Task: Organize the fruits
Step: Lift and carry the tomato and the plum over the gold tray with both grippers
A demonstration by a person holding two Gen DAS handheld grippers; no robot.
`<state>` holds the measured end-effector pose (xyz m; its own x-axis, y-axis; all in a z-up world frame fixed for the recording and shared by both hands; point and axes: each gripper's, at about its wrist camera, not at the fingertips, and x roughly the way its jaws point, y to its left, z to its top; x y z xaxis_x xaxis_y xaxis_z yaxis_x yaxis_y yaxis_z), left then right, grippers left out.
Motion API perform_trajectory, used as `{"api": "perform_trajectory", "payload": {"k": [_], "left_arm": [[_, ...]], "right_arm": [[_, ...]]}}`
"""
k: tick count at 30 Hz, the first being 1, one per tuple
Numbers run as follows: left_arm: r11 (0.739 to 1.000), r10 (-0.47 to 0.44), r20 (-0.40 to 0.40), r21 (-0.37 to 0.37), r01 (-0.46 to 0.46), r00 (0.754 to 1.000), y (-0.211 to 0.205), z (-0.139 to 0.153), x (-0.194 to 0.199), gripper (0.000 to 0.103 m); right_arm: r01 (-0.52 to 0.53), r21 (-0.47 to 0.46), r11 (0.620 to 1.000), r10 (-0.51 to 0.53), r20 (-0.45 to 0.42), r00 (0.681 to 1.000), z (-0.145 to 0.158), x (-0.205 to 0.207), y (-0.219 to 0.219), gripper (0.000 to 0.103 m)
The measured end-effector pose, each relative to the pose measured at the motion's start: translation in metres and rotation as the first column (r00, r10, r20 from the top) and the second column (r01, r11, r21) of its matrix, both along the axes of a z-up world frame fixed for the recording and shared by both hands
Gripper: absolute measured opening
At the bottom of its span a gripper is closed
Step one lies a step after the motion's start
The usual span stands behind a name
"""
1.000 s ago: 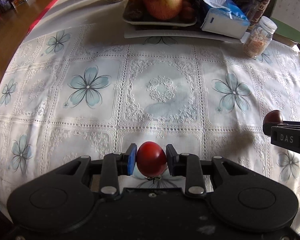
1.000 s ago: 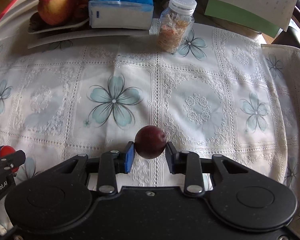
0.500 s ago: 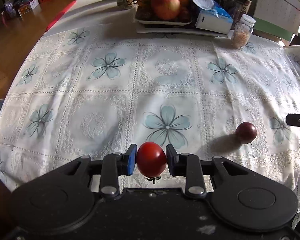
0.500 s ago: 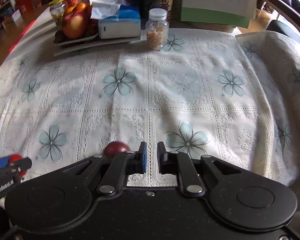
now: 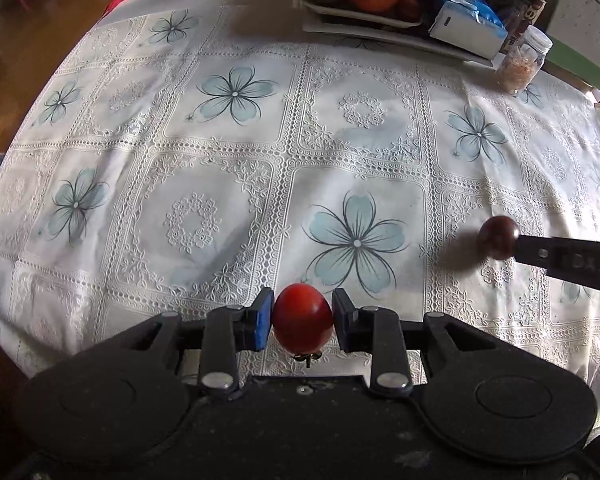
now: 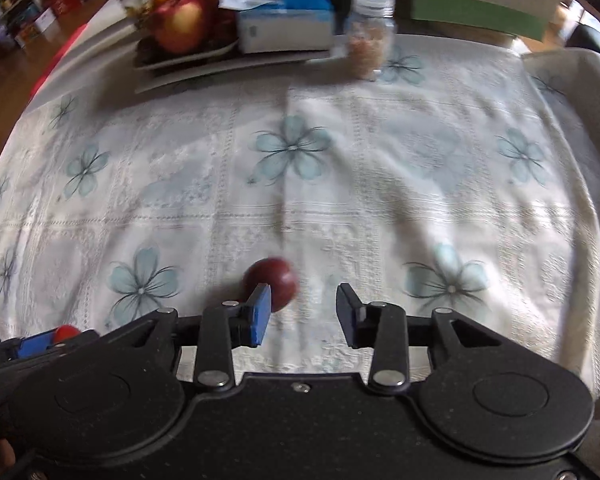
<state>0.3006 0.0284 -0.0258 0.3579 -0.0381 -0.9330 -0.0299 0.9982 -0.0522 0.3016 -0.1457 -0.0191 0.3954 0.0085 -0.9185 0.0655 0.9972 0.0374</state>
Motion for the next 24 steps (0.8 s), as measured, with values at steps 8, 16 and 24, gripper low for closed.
{"api": "perform_trajectory", "payload": {"k": [8,16,24], "left_arm": [[1.000,0.004,-0.009,-0.028,-0.004,1.000,-0.001,0.002,-0.001,0.031],[1.000,0.002,-0.021,-0.029,-0.002,1.000,-0.003,-0.001,0.000,0.031],[0.999,0.004,-0.033,-0.033,-0.005,0.999,-0.004,-0.004,0.002,0.030]], "right_arm": [[0.069,0.089,0.994,-0.066,-0.040,0.997,-0.025,0.021,-0.005,0.050],[0.117,0.145,0.982,-0.109,-0.065,0.992,-0.038,0.032,0.001,0.050],[0.052,0.003,0.999,-0.052,-0.034,0.998,-0.041,0.043,0.026,0.050]]}}
